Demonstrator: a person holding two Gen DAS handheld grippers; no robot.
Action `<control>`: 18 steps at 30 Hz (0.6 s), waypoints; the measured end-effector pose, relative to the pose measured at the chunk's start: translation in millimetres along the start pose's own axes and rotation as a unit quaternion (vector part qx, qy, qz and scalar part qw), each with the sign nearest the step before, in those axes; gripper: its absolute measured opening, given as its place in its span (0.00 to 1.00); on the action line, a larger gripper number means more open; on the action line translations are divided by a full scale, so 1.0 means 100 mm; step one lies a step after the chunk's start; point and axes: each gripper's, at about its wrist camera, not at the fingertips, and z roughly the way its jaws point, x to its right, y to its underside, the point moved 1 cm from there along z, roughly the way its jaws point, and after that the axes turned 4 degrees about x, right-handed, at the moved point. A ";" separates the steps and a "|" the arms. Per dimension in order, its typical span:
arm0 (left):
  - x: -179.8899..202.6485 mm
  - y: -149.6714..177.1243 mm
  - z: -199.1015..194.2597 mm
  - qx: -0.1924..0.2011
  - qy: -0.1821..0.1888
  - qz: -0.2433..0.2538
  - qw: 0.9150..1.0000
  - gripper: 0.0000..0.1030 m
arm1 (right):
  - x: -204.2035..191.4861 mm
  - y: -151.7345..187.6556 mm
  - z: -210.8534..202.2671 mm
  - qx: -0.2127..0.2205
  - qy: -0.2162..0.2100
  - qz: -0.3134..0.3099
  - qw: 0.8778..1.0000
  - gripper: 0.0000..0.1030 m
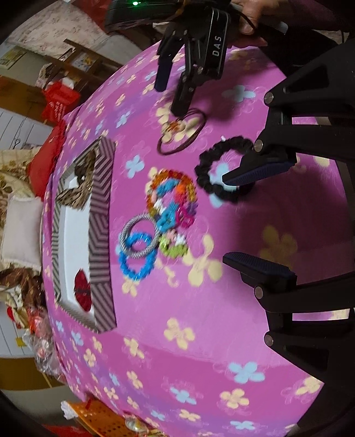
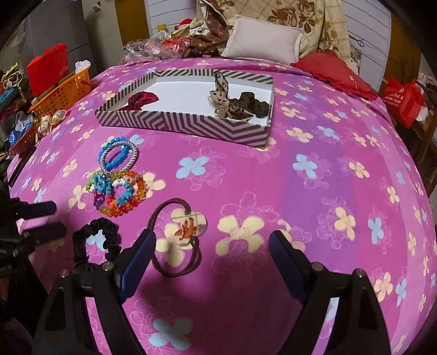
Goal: Organize jewelry
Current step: 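Move the left tool over the black scrunchie while the right tool nears the brown hair tie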
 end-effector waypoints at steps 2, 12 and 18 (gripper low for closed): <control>0.04 0.00 0.02 -0.004 0.007 0.001 1.000 0.27 | -0.02 0.00 0.01 -0.001 0.000 -0.003 1.000 0.85; 0.14 0.05 0.10 -0.019 0.017 0.010 1.000 0.27 | -0.09 -0.01 0.09 -0.001 -0.003 -0.024 1.000 0.80; 0.14 0.06 0.17 -0.025 0.016 0.011 0.999 0.27 | -0.14 0.00 0.19 -0.008 -0.004 -0.033 0.999 0.70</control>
